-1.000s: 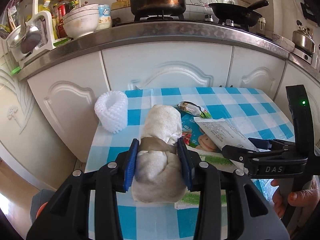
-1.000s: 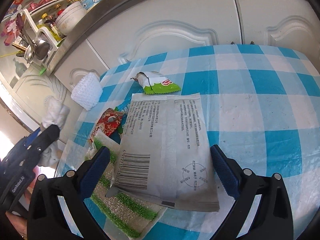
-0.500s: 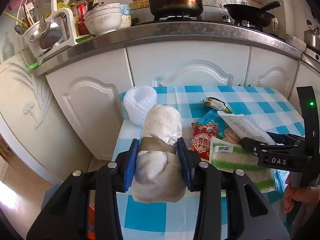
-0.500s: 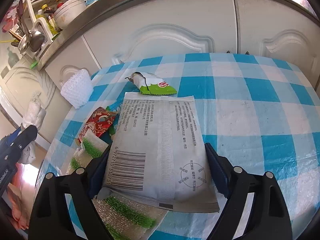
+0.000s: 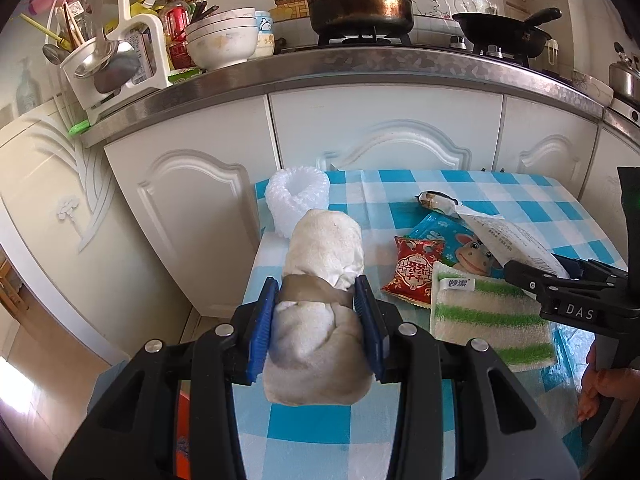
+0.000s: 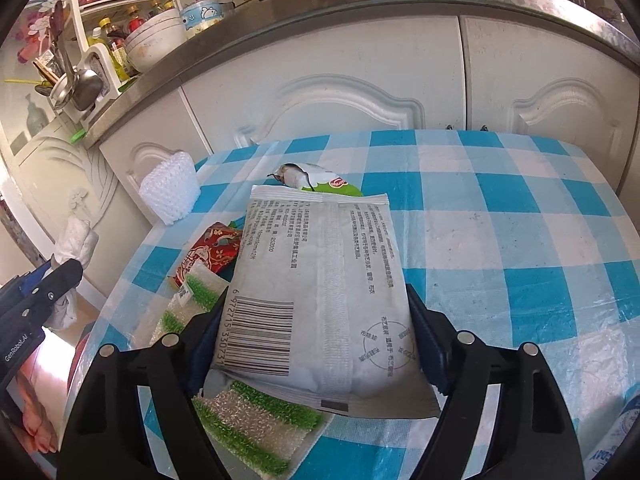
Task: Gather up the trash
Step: 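Carry the cloth bundle and paper packet over the red bucket with both grippers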
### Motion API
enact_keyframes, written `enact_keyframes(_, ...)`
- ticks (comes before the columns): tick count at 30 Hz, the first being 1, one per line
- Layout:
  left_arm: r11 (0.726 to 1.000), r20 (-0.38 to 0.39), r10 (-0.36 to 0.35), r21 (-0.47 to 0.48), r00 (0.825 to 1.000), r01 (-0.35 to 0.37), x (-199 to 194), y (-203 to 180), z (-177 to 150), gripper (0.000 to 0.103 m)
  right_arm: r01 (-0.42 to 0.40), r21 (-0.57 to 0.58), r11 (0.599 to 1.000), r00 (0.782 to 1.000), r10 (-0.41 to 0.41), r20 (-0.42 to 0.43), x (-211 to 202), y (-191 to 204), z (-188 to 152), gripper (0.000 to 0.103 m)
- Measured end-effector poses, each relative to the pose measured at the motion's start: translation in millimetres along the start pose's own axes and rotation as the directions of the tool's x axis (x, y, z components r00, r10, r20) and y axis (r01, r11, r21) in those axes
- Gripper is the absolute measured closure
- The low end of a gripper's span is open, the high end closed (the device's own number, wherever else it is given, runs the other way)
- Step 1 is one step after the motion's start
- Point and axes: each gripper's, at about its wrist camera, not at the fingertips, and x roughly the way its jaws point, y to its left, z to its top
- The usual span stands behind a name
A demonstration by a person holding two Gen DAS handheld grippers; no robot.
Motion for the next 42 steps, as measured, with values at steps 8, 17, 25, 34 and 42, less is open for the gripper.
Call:
enact_keyframes(8,1.0,0.005,0.005,-0.007,1.0,-0.005,-11,5,-3,0.062,-0.013,-0.012,1.0,0.998,0.013,0.054,-23,7,2,0.025)
enact_keyframes(17,1.0,0.017,0.013,-0.026,1.0,-0.013,-28,13,-9,0.062,-0.027,-0.02,0.999,0.994,0.028,0.105,-57,18,3,0.025)
enact_keyframes(25,0.999,0.033,0.027,-0.047,0.999,-0.026,-47,27,-12,0.062,-0.051,-0.069,0.996,0.99,0.059,0.125,-81,45,-3,0.025)
enact_keyframes(34,0.996,0.048,0.047,-0.074,0.998,-0.043,-65,47,-18,0.062,-0.075,-0.151,0.986,0.987,0.094,0.128,-98,85,-7,0.025)
enact_keyframes(42,0.993,0.048,0.074,-0.1,0.996,-0.069,-76,71,-26,0.062,-0.101,-0.222,0.97,0.984,0.13,0.122,-104,121,-11,0.025)
